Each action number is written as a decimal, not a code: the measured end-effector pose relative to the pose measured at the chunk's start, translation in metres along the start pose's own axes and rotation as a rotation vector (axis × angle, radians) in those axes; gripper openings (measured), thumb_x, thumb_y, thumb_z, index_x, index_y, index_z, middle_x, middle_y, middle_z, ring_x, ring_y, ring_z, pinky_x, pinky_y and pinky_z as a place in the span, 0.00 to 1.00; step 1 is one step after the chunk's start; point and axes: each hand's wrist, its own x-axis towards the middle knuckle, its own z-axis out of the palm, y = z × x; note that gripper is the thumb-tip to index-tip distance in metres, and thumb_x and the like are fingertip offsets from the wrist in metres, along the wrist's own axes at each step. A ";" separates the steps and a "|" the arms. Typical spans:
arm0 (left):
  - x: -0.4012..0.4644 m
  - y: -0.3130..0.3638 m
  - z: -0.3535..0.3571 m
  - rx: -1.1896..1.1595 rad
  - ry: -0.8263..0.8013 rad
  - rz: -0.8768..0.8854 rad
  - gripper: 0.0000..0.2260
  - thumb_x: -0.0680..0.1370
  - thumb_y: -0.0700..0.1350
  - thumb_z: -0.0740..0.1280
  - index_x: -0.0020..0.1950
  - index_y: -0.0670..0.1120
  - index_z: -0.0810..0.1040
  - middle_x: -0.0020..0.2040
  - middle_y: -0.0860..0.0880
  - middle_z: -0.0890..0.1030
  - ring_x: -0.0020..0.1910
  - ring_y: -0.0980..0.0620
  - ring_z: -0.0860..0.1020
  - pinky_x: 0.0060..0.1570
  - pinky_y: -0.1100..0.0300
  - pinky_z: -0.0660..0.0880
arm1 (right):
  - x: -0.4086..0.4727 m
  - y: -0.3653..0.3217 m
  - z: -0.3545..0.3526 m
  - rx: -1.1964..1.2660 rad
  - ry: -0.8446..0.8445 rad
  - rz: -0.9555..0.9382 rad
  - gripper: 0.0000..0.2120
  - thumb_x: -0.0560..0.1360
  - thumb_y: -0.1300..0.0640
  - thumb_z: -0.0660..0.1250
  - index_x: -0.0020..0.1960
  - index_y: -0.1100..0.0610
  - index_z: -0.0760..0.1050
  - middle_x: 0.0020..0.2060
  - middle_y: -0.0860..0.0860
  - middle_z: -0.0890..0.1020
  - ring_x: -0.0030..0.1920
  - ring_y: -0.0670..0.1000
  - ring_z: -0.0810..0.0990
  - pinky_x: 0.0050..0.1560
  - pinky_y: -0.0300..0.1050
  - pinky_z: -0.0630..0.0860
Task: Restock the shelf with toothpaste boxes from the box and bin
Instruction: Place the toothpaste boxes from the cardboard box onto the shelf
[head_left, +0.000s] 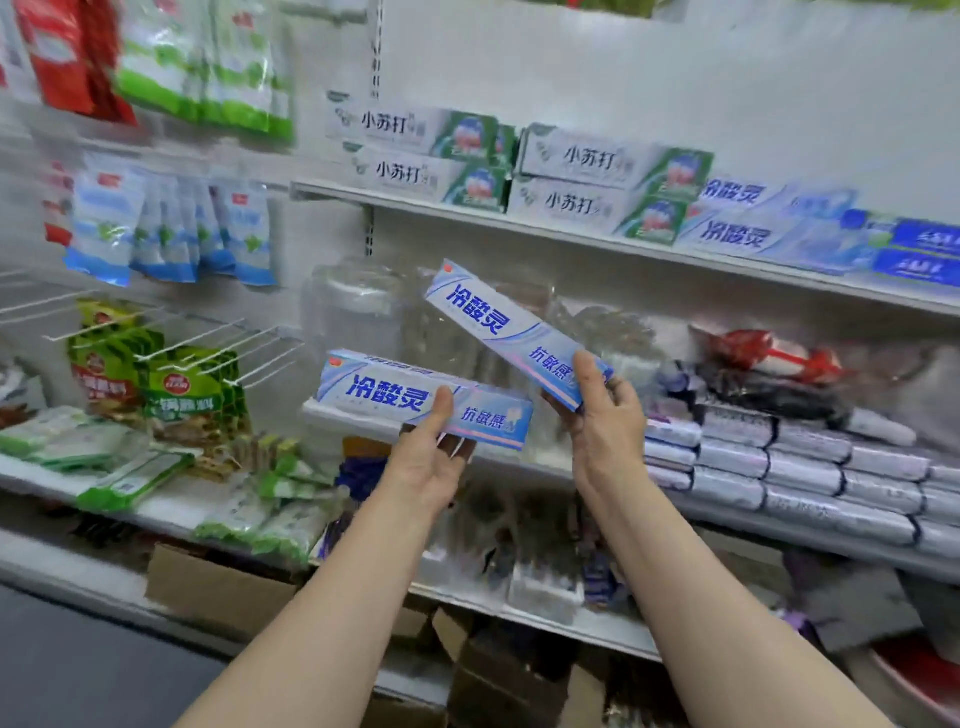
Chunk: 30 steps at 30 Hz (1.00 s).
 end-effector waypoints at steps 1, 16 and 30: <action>-0.001 -0.004 0.017 0.006 -0.020 -0.002 0.15 0.78 0.45 0.70 0.64 0.48 0.76 0.50 0.47 0.84 0.47 0.52 0.82 0.59 0.54 0.77 | 0.006 -0.016 -0.008 0.000 0.012 -0.042 0.08 0.76 0.56 0.73 0.47 0.56 0.75 0.41 0.52 0.84 0.39 0.47 0.83 0.48 0.50 0.82; -0.016 -0.112 0.270 -0.029 -0.305 -0.128 0.02 0.78 0.41 0.70 0.49 0.45 0.79 0.38 0.47 0.86 0.42 0.50 0.82 0.57 0.53 0.76 | 0.102 -0.231 -0.162 -0.008 0.269 -0.458 0.13 0.72 0.48 0.77 0.41 0.53 0.76 0.35 0.45 0.83 0.38 0.45 0.78 0.45 0.45 0.73; 0.006 -0.207 0.388 0.005 -0.398 -0.152 0.09 0.78 0.43 0.70 0.58 0.45 0.77 0.49 0.46 0.83 0.49 0.51 0.81 0.56 0.55 0.76 | 0.196 -0.299 -0.277 -0.192 0.485 -0.484 0.14 0.74 0.52 0.76 0.49 0.59 0.74 0.38 0.51 0.78 0.37 0.47 0.76 0.34 0.31 0.72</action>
